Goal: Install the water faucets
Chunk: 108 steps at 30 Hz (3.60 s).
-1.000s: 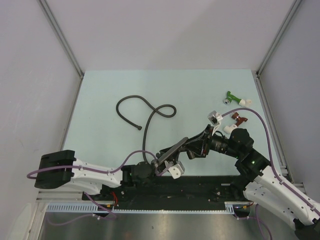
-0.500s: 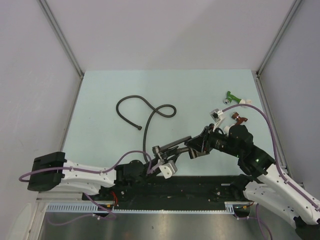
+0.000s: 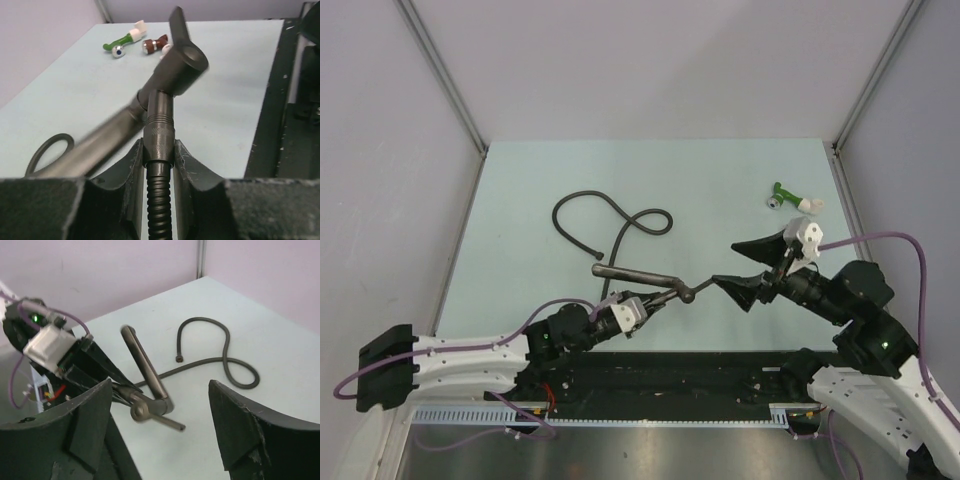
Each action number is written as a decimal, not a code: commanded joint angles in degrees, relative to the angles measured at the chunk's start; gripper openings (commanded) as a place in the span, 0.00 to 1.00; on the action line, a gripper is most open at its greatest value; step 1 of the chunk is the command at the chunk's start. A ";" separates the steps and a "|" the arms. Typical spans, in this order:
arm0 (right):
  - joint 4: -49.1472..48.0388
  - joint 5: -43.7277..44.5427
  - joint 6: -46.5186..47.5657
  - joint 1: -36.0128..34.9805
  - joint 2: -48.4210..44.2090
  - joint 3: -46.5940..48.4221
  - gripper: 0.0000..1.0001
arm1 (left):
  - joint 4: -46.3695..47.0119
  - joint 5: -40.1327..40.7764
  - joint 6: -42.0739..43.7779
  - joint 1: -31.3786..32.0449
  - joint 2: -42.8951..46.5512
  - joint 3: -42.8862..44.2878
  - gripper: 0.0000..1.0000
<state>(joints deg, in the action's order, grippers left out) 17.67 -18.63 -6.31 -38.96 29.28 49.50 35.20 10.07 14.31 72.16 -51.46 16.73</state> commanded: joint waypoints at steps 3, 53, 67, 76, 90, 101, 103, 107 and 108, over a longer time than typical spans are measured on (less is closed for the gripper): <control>7.01 -8.78 21.84 0.29 -1.85 1.66 0.83 | 1.11 -13.48 -7.54 -3.78 7.15 0.93 0.00; -78.48 -4.22 8.41 -14.74 19.05 -43.34 0.88 | 0.92 -11.82 -10.35 -6.68 7.96 16.67 0.00; -103.16 -22.67 -1.24 -14.04 39.53 -40.27 0.82 | -0.22 -13.05 -11.23 -7.30 6.02 19.65 0.00; -104.51 -20.83 -2.92 -13.60 40.51 -40.35 0.77 | 0.74 -15.07 -13.60 -7.91 6.55 19.22 0.00; -103.98 -28.03 -10.91 -15.53 31.37 -38.16 0.70 | -1.71 -6.47 -8.68 -8.88 6.90 17.28 0.00; -88.63 -27.25 -9.26 -17.20 17.85 -32.63 0.72 | -7.07 -3.91 -4.20 -9.23 3.39 16.93 0.00; -80.45 -26.02 -5.92 -17.38 13.56 -31.48 0.74 | -8.73 -4.43 -3.59 -9.23 2.69 16.93 0.00; -68.42 -21.81 -1.70 -17.38 7.91 -28.59 0.79 | -10.15 -6.72 -2.27 -9.23 1.72 16.14 0.00; -66.73 -21.27 -1.17 -17.29 7.03 -28.06 0.80 | -10.41 -7.25 -2.26 -9.14 1.37 16.14 0.00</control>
<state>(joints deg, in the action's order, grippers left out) -59.29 -44.23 -13.06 -55.94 40.36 16.93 23.46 4.27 9.32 63.33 -49.63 32.25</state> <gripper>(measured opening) 0.786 0.288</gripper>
